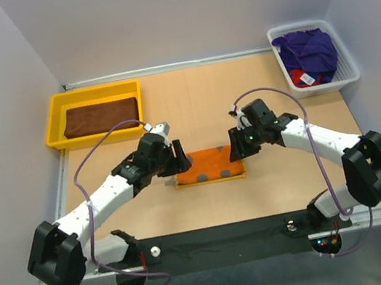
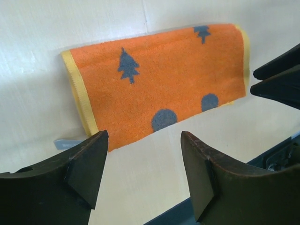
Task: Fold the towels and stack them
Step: Fold the towel
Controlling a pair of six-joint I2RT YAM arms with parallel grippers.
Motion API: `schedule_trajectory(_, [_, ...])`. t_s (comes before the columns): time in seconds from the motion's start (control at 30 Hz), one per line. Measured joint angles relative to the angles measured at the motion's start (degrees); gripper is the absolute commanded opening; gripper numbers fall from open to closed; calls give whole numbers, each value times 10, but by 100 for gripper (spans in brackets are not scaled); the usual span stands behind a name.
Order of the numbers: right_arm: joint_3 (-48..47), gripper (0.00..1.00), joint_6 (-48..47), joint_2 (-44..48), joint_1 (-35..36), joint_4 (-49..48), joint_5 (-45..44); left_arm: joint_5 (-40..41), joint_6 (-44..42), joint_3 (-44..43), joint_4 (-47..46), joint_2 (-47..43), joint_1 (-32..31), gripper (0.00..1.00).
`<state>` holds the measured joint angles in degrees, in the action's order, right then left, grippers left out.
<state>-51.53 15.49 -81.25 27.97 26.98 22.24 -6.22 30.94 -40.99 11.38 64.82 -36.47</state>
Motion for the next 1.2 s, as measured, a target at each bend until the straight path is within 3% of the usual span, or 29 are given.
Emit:
schedule_trajectory(0.13, [37, 29, 43, 2, 11, -49, -18, 2, 23, 6, -24, 45, -23, 52])
schedule_trajectory(0.23, [94, 28, 77, 13, 14, -76, -39, 5, 42, 34, -57, 59, -28, 41])
schedule_trajectory(0.33, [143, 28, 109, 25, 14, -90, -52, 19, 73, 97, -85, 62, -28, 36])
schedule_trajectory(0.5, [194, 28, 157, 58, 14, -124, -77, 24, 119, 147, -136, 63, -16, 35])
schedule_trajectory(0.63, [203, 32, 167, 92, 14, -124, -95, 24, 137, 151, -148, 58, -11, 53])
schedule_trajectory(0.73, [194, 47, 157, 108, 14, -120, -92, 24, 141, 151, -140, 38, -9, 73])
schedule_trajectory(0.87, [139, 61, 128, 97, 33, -104, -88, 30, 140, 129, -101, 4, -8, 83])
schedule_trajectory(0.93, [98, 63, 113, 82, 56, -98, -93, 29, 131, 106, -85, -9, 5, 89])
schedule_trajectory(1.13, [17, 61, 89, 16, 144, -96, -130, 23, 84, 65, -66, -20, 97, 88])
schedule_trajectory(1.2, [-7, 57, 89, -27, 183, -95, -148, 22, 66, 65, -52, -19, 132, 83])
